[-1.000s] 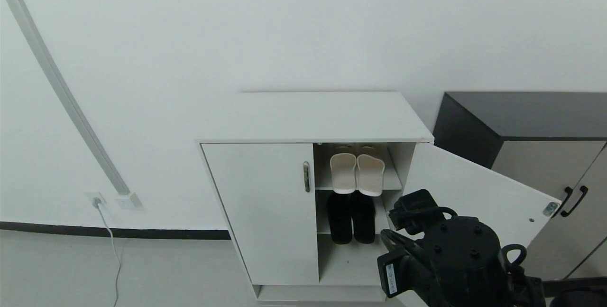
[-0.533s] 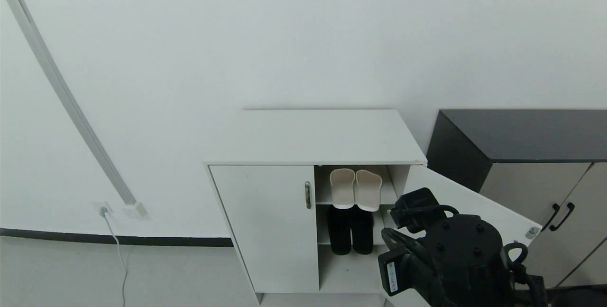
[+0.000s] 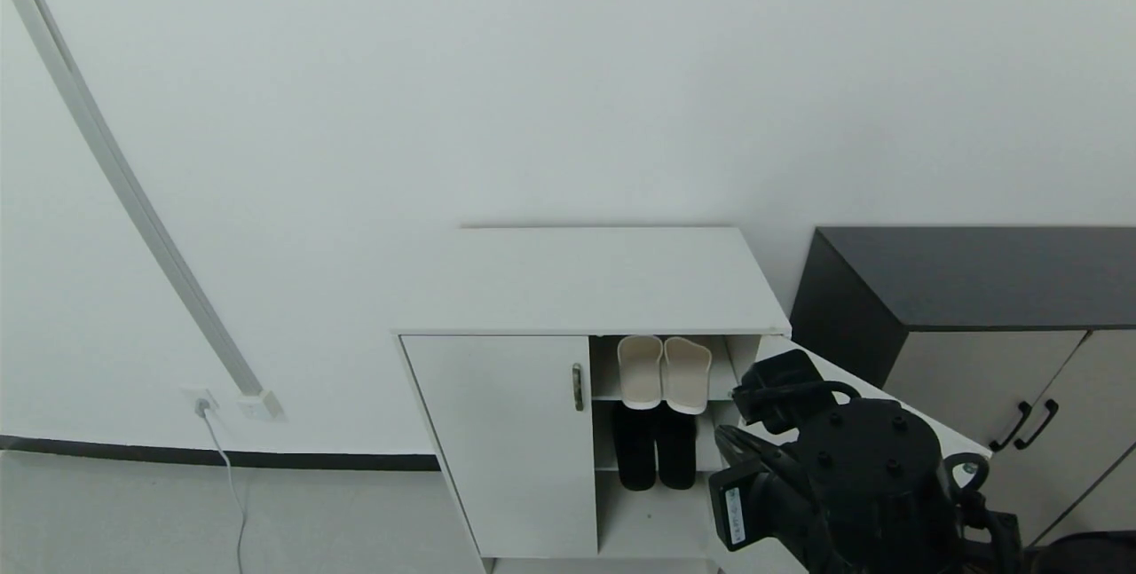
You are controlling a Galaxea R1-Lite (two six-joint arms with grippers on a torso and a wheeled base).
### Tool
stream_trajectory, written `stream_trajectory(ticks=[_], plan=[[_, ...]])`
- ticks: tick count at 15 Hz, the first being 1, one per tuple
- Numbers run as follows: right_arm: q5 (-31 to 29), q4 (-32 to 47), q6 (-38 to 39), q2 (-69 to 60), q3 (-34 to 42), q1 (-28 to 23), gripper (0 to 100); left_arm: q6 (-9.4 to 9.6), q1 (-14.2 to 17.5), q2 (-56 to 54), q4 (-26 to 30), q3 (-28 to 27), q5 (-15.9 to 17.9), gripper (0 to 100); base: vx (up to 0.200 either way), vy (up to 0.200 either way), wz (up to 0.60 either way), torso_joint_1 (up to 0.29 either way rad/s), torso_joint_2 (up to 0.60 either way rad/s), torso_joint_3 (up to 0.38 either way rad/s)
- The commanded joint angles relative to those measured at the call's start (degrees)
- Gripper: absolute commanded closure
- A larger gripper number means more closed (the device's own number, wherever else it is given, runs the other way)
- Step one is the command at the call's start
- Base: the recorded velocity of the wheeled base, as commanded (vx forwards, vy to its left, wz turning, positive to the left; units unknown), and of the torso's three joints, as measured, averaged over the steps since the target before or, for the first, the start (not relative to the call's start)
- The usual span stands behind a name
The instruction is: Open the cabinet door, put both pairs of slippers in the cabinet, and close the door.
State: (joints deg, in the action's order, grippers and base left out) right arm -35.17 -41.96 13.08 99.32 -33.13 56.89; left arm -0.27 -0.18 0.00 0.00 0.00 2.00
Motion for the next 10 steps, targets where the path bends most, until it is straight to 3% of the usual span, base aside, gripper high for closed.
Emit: stream_trajectory(ticks=[1,7,10], plan=[[0.1,-0.1,0.0,-0.1,0.0,0.0,100,0.0,0.0,0.1,0.0,0.0,0.0,100,0.0,0.0,0.0,0.0,0.0,0.0],[0.2,-0.1,-0.2,-0.1,0.6,0.0,100,-0.08,0.0,0.1,0.0,0.0,0.0,100,0.0,0.0,0.0,0.0,0.0,0.0],[0.3,-1.2,-0.5,0.0,1.0,-0.6,100,-0.08,0.0,0.1,0.0,0.0,0.0,100,0.0,0.0,-0.6,-0.002,-0.01,0.004]])
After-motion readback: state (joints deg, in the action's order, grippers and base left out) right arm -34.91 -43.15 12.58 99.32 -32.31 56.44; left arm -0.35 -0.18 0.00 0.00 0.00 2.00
